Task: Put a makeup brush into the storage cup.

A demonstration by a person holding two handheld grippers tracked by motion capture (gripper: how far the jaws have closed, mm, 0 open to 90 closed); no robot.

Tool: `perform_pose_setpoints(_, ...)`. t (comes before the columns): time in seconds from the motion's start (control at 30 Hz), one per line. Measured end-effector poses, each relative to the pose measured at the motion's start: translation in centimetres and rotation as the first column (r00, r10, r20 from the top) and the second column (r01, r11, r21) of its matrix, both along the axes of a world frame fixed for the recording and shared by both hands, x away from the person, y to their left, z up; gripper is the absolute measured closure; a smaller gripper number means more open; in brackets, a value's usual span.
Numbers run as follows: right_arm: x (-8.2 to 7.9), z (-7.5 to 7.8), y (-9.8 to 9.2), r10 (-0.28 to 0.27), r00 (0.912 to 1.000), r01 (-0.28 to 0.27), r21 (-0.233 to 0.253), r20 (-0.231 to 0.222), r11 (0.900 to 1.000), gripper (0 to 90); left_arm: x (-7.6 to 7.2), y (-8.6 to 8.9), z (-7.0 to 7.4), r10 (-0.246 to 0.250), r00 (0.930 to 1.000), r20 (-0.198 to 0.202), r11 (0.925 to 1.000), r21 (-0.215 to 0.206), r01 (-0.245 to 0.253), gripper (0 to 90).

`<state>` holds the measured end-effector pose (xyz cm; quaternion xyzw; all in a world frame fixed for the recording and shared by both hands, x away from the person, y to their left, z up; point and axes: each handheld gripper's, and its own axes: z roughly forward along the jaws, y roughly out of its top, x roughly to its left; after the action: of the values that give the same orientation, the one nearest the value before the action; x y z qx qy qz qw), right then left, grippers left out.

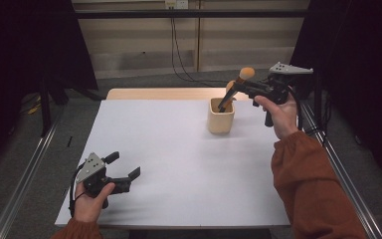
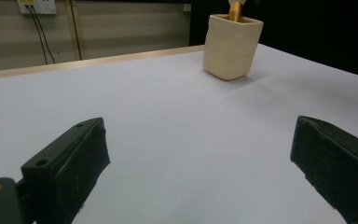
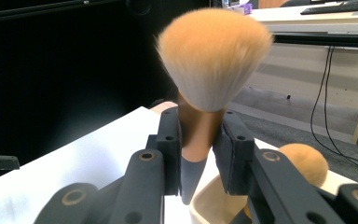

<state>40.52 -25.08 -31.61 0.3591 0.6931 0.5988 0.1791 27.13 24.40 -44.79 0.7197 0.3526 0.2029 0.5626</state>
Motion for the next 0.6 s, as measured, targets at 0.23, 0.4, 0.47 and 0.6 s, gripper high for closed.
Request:
perform_pose_setpoints(0.23, 1.0, -1.3, 0.0, -0.02, 0.9997, 0.02, -0.029, -0.013, 0.999, 73.5, 0.1, 0.0, 0.1, 0.008, 1.0, 0.001, 1.0, -0.003, -0.008, 4.0)
perform_pose_setpoints(0.4, 1.6, -2.0, 0.1, -0.022, 0.9996, 0.021, -0.04, -0.017, 0.999, 73.5, 0.2, 0.1, 0.1, 0.012, 0.9999, 0.0, 0.9999, 0.007, -0.012, 4.0)
perform_pose_setpoints(0.47, 1.8, -2.3, 0.1, -0.023, 0.9995, 0.022, -0.045, -0.02, 0.999, 73.5, 0.2, 0.2, 0.1, 0.018, 0.9998, -0.001, 0.9998, -0.002, -0.018, 4.3)
perform_pose_setpoints(0.6, 2.2, -2.9, 0.2, -0.024, 0.9992, 0.023, -0.053, -0.031, 0.998, 73.6, 0.0, 0.4, 0.1, 0.027, 0.9996, -0.001, 0.9996, -0.004, -0.027, 4.3)
